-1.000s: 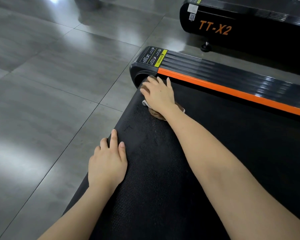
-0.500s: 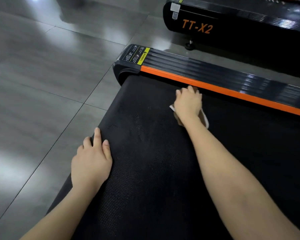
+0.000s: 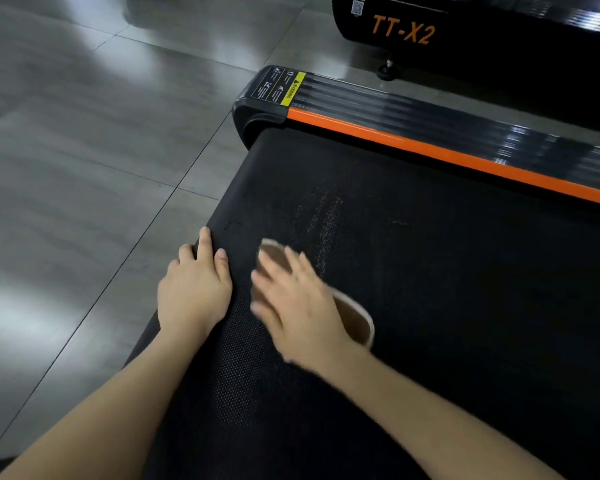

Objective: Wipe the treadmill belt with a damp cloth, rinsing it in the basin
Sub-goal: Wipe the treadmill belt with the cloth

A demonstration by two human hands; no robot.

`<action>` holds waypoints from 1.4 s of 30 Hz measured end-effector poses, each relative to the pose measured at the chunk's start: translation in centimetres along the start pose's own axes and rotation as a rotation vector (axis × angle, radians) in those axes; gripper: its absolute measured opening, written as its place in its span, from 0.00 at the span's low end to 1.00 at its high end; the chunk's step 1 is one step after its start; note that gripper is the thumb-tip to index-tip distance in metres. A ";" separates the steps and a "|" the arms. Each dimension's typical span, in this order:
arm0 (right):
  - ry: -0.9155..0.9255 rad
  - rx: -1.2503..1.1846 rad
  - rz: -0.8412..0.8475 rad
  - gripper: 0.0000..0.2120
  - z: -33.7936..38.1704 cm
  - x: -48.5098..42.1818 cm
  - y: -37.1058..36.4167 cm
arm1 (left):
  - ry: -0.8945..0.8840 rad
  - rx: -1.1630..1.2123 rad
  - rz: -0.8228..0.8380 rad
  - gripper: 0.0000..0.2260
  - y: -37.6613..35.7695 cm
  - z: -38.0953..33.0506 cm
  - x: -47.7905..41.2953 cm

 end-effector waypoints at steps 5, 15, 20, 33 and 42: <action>0.146 0.036 0.062 0.23 -1.7 8.2 0.4 | -0.013 0.002 -0.007 0.23 0.0 -0.1 0.0; -0.260 -0.091 -0.180 0.19 -3.4 2.7 2.4 | -0.020 0.003 -0.001 0.24 0.1 -0.1 0.0; -0.047 0.026 -0.033 0.20 0.0 15.2 0.5 | -0.029 0.042 0.035 0.24 0.0 -0.1 0.0; -0.092 -0.164 -0.117 0.23 -1.3 17.2 0.4 | -0.039 0.497 0.290 0.21 5.1 4.9 8.6; 0.286 -0.053 0.017 0.18 10.5 12.9 -2.5 | 0.196 0.323 0.074 0.19 6.8 9.6 17.5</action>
Point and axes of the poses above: each hand's wrist, its own x-axis away from the middle knuckle, its own y-axis out of the back of the hand, z = x × y, the point moved 7 cm from there along -x, towards the middle knuckle, and after that the axes turned 15 degrees about -y, right-handed, at the moved point
